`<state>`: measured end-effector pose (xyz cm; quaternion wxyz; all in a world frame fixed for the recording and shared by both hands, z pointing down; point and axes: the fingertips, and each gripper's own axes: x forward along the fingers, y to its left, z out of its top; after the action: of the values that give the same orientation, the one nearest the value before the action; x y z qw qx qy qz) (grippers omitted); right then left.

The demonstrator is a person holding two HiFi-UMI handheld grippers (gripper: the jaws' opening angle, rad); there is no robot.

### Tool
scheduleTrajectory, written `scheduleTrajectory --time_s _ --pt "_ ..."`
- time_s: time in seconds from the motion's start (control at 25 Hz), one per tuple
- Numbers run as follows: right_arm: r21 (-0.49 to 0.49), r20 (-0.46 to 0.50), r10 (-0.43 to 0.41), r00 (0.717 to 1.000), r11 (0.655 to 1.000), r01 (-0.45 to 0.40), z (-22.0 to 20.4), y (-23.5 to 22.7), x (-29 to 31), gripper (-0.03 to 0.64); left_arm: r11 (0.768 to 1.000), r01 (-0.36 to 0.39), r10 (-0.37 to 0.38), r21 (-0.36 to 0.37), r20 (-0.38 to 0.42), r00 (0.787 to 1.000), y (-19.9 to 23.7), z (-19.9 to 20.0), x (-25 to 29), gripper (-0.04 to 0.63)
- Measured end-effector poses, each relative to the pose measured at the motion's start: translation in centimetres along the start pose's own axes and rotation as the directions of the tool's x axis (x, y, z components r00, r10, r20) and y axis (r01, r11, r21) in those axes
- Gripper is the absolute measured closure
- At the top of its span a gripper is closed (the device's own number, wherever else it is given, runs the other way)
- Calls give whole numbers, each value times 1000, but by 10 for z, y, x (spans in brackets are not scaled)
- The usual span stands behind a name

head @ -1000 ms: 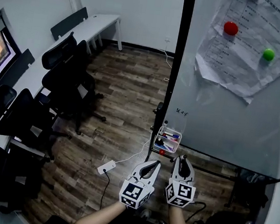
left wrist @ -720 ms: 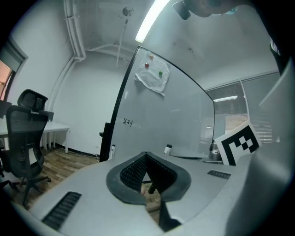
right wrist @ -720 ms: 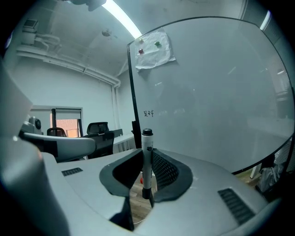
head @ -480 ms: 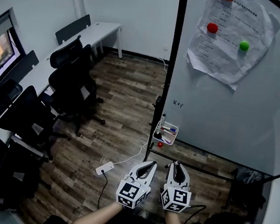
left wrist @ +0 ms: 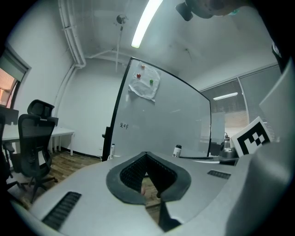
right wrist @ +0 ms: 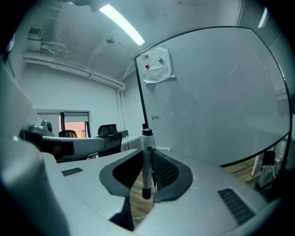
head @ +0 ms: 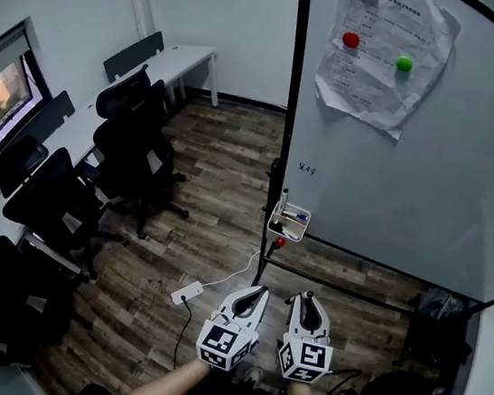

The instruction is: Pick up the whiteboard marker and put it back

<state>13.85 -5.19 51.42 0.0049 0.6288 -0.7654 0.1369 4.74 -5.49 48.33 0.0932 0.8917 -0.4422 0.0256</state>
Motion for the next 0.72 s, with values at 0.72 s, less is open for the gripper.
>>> scheduleTrajectory --time_s 0.72 --pt "5 11 1 1000 1000 -1 0 23 -47 541 999 27 -28 18 13 1000 -17 5 -43 588"
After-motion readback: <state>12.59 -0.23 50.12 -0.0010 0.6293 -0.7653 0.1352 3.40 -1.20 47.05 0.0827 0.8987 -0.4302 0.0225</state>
